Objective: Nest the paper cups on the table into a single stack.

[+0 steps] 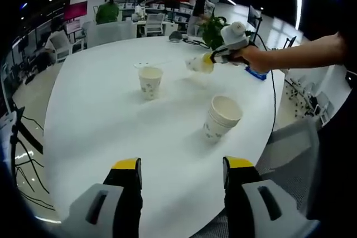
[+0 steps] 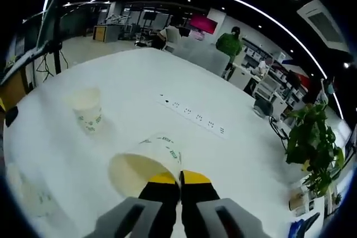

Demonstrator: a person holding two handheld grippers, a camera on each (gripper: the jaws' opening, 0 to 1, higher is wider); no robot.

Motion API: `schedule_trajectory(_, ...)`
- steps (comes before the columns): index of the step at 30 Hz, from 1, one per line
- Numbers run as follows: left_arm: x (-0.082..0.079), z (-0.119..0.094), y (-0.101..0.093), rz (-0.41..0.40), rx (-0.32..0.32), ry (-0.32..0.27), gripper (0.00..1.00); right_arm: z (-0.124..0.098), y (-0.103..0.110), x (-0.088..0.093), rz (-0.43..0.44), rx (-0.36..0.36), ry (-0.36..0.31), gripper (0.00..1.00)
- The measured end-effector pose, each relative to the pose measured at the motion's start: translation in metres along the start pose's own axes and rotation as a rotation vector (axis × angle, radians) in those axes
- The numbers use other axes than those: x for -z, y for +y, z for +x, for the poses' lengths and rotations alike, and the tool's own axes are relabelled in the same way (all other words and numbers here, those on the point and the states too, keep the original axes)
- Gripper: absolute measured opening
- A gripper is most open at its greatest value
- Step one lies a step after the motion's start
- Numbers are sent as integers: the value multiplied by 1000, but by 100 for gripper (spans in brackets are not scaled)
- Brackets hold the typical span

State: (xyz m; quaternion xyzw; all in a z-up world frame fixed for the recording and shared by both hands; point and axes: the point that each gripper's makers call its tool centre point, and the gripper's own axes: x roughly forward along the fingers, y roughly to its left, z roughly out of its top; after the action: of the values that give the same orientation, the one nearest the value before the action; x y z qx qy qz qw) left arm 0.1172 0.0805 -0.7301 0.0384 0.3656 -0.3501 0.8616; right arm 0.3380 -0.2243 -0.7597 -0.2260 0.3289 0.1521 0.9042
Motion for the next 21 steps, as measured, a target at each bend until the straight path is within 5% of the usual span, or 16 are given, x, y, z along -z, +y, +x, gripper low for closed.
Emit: schedule_trajectory(21, -4, 0, -6, 24, 11, -18, 57, -38, 27, 14, -141, -174, 112, 0)
